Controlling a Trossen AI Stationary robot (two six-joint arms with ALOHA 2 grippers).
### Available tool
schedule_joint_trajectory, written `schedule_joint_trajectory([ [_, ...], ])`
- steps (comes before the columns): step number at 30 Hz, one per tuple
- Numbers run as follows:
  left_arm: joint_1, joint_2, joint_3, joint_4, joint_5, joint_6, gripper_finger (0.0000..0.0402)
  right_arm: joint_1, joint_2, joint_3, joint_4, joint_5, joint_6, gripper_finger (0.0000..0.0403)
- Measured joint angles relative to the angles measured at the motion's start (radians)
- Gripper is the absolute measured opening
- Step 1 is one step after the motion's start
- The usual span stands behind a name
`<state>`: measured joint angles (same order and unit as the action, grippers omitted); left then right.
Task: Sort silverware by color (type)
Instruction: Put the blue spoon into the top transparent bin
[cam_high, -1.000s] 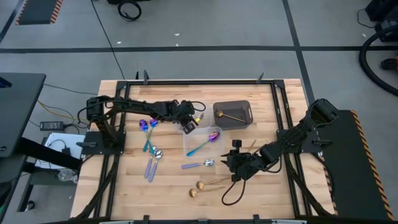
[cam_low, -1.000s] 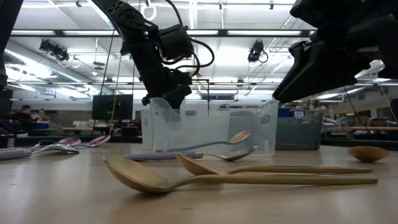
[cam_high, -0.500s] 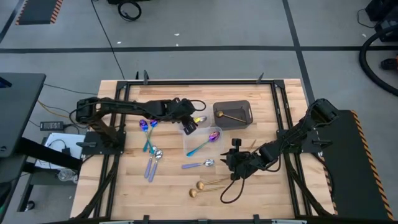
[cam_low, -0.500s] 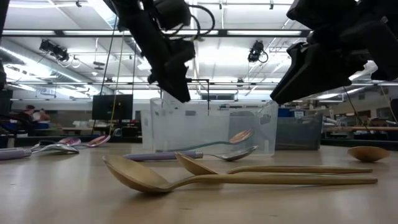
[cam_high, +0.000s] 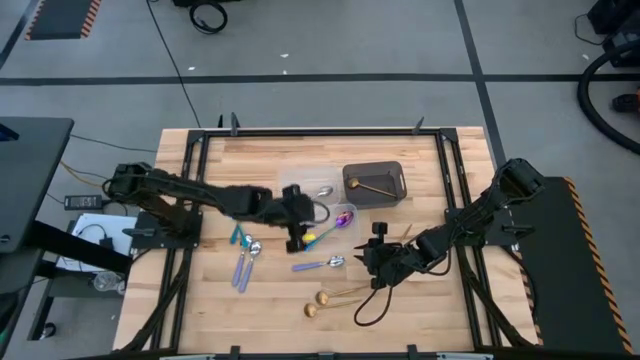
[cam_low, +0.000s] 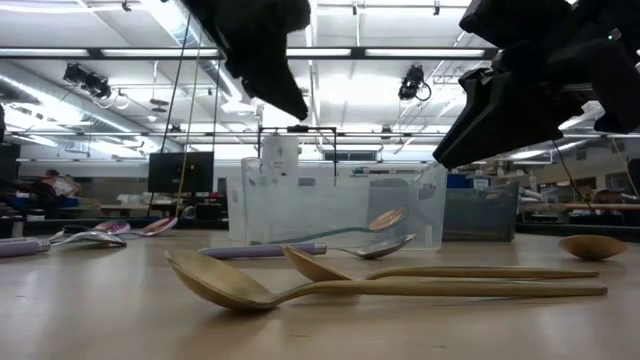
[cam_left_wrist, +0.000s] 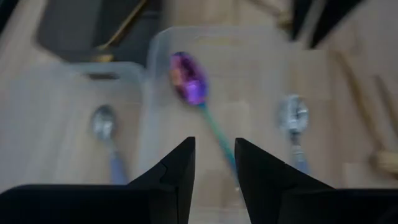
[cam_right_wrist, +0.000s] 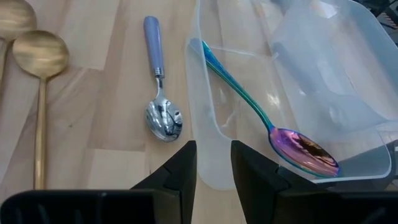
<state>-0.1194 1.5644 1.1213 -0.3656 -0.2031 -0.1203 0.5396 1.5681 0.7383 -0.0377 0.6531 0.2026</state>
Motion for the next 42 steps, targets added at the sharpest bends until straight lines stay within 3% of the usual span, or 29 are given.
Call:
schedule_joint_trajectory([
  [9, -0.150, 0.088, 0.009, 0.021, 0.041, -0.231, 0.0121, -0.001, 0.000, 0.000, -0.018, 0.000, 0.003, 0.0110],
  [16, -0.240, 0.200, 0.124, -0.058, 0.067, -0.266, 0.0112, -0.025, 0.000, 0.000, -0.005, -0.003, -0.024, 0.0110],
  [22, -0.245, 0.318, 0.241, -0.178, 0.063, -0.264, 0.0105, -0.039, 0.000, 0.000, -0.020, -0.051, -0.039, 0.0110],
  [28, -0.245, 0.405, 0.295, -0.199, 0.066, -0.267, 0.0105, -0.014, -0.008, 0.030, -0.094, -0.005, -0.049, 0.0110],
  [42, -0.238, 0.435, 0.309, -0.199, 0.007, -0.322, 0.0105, 0.030, -0.033, 0.081, -0.232, 0.037, -0.030, 0.0109],
])
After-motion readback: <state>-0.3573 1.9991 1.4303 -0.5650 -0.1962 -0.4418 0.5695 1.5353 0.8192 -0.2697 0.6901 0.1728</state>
